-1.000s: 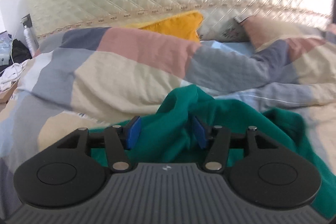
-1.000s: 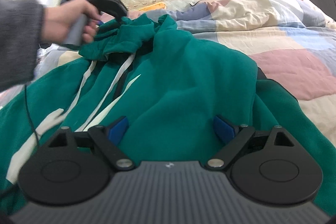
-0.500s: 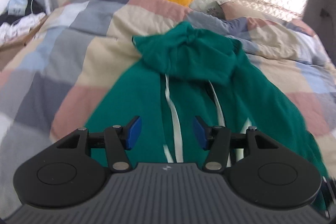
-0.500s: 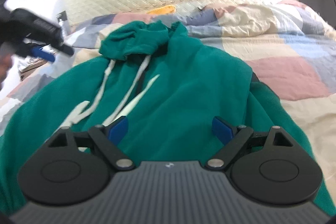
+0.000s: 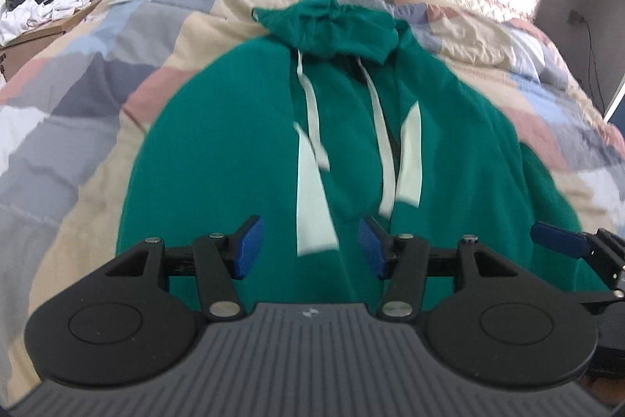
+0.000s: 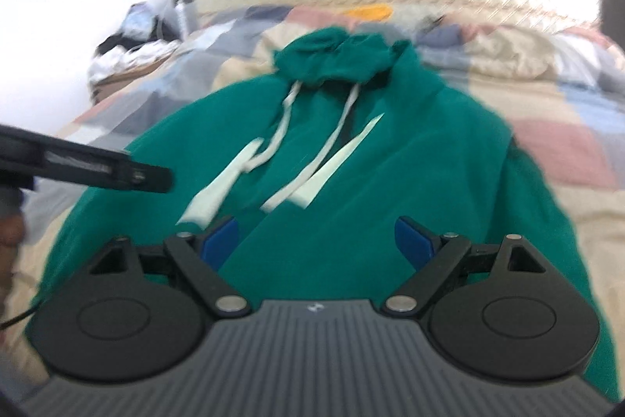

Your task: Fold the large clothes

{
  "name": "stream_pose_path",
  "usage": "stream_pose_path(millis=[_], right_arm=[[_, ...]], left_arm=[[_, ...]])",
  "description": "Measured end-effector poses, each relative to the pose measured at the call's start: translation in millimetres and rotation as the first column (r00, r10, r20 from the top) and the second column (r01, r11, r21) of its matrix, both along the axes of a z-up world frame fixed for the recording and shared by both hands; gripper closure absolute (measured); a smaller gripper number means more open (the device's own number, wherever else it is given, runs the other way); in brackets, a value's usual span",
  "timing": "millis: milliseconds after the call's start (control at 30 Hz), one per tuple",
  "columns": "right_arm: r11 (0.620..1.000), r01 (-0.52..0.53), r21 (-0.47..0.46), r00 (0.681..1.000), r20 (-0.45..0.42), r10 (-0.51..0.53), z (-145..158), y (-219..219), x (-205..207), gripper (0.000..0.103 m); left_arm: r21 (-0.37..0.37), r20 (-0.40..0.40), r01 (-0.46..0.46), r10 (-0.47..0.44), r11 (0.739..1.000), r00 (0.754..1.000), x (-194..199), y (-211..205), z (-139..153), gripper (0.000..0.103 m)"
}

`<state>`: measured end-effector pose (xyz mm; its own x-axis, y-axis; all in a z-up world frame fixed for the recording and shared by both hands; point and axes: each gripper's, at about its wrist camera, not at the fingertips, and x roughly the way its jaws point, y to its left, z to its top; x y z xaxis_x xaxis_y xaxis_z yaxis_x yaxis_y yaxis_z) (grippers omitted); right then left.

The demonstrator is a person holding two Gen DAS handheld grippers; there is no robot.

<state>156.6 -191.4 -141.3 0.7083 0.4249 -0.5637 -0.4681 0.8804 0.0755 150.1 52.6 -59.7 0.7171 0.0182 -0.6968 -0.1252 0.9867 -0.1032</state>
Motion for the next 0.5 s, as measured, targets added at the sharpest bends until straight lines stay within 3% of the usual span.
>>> stream_pose_path(millis=[367, 500], right_arm=[[0.981, -0.115, -0.158, 0.986, -0.142, 0.093, -31.2, 26.4, -15.7, 0.015], [0.967, -0.154, -0.205, 0.98, -0.153, 0.124, -40.0, 33.6, -22.0, 0.014]], left_arm=[[0.043, -0.115, 0.049, -0.044, 0.998, 0.992, 12.1, 3.5, -47.2, 0.043], [0.044, -0.137, 0.05, -0.043, 0.998, 0.99, 19.2, 2.2, -56.3, 0.041]])
